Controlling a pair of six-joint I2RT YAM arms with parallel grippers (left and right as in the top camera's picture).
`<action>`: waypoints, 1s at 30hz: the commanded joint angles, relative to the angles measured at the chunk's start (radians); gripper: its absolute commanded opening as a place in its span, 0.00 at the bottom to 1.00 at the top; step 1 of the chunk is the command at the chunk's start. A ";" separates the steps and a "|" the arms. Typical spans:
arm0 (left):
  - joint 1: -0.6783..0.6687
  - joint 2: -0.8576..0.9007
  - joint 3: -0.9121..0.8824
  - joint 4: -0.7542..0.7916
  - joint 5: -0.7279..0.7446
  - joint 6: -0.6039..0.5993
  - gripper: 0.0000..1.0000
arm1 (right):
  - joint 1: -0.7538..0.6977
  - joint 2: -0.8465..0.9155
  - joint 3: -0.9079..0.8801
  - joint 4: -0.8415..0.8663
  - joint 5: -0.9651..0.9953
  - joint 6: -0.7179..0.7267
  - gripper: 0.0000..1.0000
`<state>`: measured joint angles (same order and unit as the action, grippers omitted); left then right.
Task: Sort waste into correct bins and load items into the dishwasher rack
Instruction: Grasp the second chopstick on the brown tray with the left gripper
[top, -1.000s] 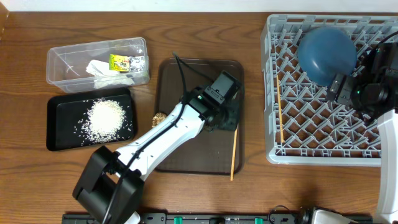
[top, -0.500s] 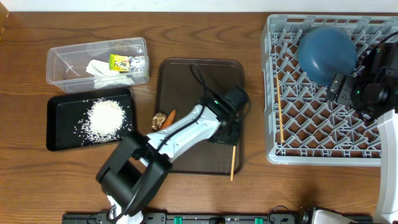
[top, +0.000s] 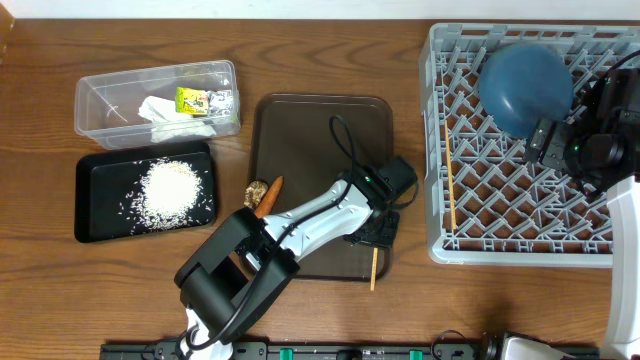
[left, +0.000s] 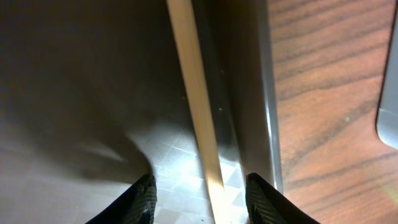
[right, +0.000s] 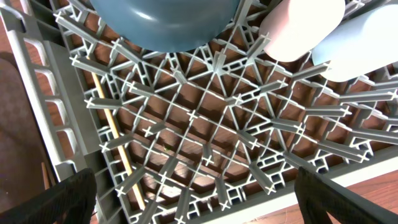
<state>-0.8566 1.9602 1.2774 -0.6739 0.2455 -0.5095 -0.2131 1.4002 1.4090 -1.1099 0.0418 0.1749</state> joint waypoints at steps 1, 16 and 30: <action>0.000 0.025 -0.017 0.002 -0.034 -0.028 0.47 | -0.004 0.008 0.002 -0.002 0.010 -0.011 0.95; 0.002 0.052 -0.017 0.017 -0.034 -0.039 0.07 | -0.004 0.008 0.002 -0.002 0.010 -0.011 0.95; 0.110 -0.100 0.025 0.009 -0.063 -0.011 0.06 | -0.004 0.008 0.002 -0.005 0.010 -0.011 0.95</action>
<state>-0.7753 1.9472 1.2758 -0.6655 0.2085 -0.5419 -0.2131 1.4002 1.4090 -1.1114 0.0418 0.1749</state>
